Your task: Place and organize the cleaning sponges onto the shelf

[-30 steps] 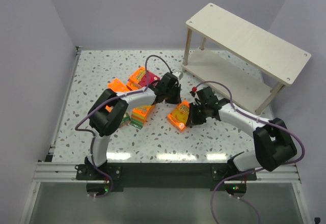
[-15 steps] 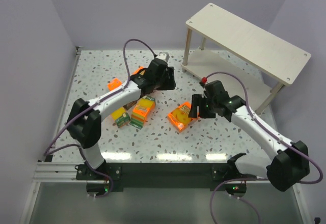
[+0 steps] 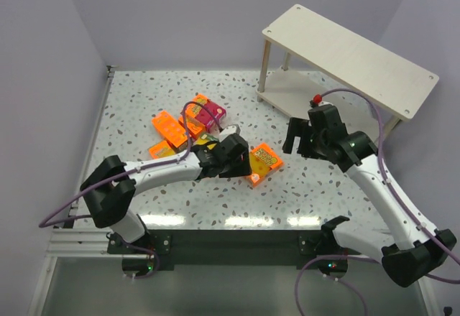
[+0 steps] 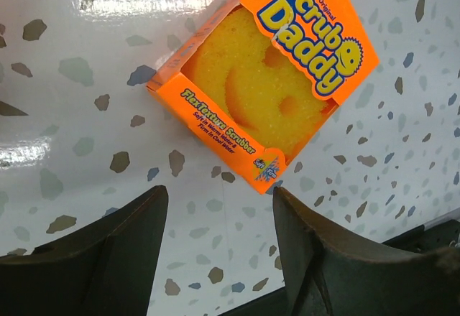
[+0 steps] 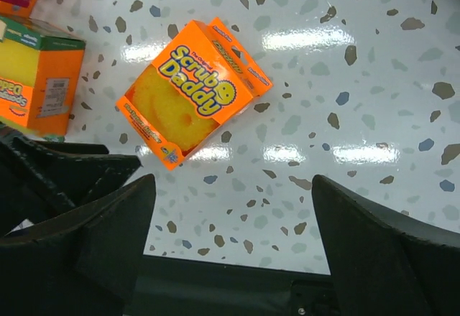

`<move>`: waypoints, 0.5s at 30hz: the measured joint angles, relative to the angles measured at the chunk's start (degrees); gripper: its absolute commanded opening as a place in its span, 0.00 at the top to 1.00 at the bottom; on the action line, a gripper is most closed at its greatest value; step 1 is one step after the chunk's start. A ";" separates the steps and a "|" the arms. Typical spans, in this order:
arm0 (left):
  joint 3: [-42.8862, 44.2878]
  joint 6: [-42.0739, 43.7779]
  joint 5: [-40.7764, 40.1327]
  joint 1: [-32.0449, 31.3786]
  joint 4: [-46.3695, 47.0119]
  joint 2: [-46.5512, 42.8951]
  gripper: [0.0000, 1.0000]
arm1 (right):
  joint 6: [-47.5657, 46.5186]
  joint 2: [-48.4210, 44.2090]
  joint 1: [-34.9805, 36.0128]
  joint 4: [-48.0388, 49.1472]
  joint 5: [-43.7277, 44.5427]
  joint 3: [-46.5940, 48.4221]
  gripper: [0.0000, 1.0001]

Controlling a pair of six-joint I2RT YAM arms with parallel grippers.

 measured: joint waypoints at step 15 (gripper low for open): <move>2.29 -7.21 -4.48 -0.24 2.05 9.53 0.40 | 1.88 -1.68 -0.28 -5.70 0.61 7.10 0.07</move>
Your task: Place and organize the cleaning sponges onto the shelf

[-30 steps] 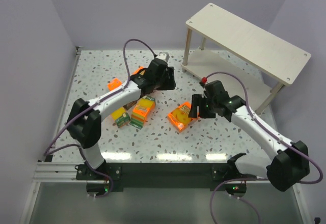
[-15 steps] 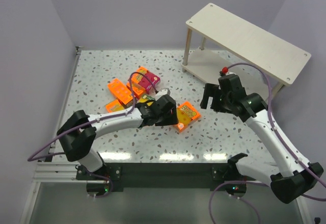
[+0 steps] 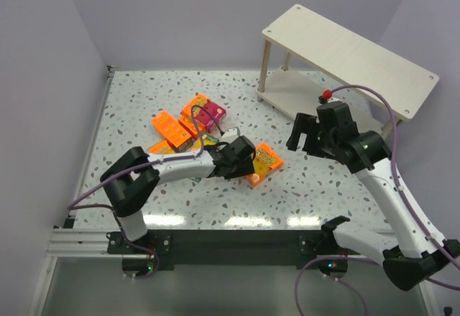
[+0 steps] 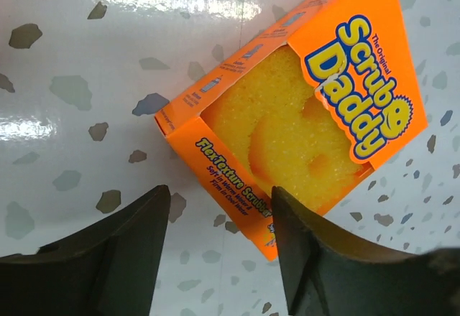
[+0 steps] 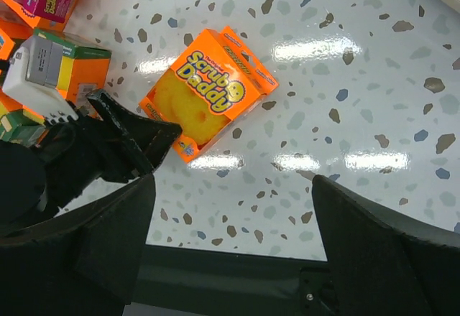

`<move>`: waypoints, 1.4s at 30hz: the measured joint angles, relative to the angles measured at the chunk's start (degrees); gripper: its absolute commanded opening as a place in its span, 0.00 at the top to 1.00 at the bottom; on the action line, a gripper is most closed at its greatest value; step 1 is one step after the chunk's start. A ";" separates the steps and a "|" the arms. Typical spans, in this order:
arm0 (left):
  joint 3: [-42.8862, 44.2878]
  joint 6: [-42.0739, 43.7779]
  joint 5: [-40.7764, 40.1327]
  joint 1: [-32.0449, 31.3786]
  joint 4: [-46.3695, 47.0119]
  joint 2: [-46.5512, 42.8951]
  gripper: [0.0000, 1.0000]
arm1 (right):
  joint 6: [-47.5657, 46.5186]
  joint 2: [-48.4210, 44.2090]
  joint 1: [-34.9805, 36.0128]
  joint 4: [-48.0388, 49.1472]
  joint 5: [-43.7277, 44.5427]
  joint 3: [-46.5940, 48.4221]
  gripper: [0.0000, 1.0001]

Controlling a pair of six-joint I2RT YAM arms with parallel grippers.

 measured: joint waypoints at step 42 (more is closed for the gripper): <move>56.63 -10.54 1.05 13.73 1.38 30.67 0.93 | -1.49 -1.57 -0.31 -17.31 9.53 25.92 0.10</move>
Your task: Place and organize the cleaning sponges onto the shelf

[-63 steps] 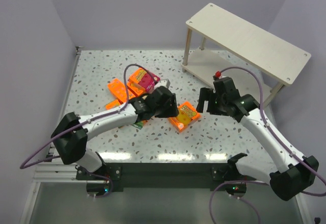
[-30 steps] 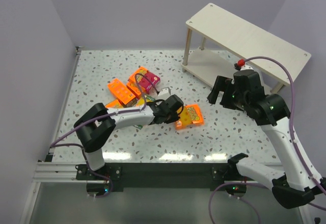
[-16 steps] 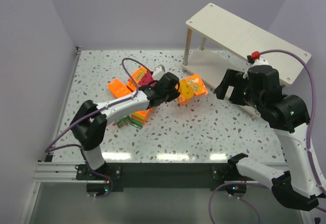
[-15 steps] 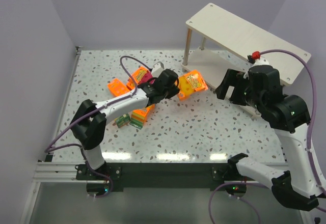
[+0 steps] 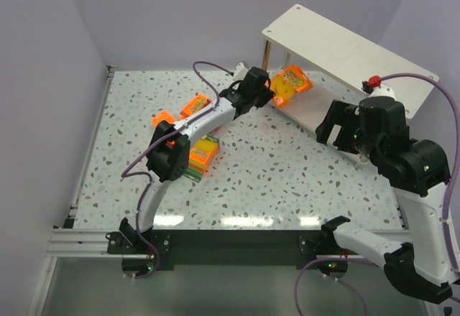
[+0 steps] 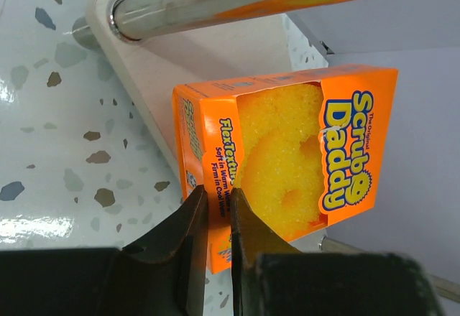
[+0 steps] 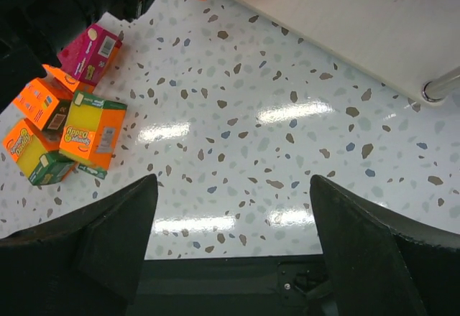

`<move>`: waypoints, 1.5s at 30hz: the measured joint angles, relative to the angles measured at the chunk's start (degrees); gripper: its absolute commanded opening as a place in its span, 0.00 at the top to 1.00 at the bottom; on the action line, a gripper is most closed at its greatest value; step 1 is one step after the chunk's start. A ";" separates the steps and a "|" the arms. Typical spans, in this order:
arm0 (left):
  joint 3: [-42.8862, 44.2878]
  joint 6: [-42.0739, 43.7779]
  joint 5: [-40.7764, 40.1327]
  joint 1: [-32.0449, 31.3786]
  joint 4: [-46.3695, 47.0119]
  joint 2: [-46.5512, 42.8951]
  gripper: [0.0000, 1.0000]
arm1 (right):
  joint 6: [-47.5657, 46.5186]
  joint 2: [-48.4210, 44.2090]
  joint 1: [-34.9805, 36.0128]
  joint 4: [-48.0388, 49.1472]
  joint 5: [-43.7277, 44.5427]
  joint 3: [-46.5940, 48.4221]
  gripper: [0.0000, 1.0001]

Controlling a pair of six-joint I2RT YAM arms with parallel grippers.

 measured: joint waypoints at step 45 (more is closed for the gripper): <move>3.76 -14.97 -1.81 1.14 6.27 9.46 0.57 | 3.89 -4.63 0.00 -0.74 2.45 -5.86 0.10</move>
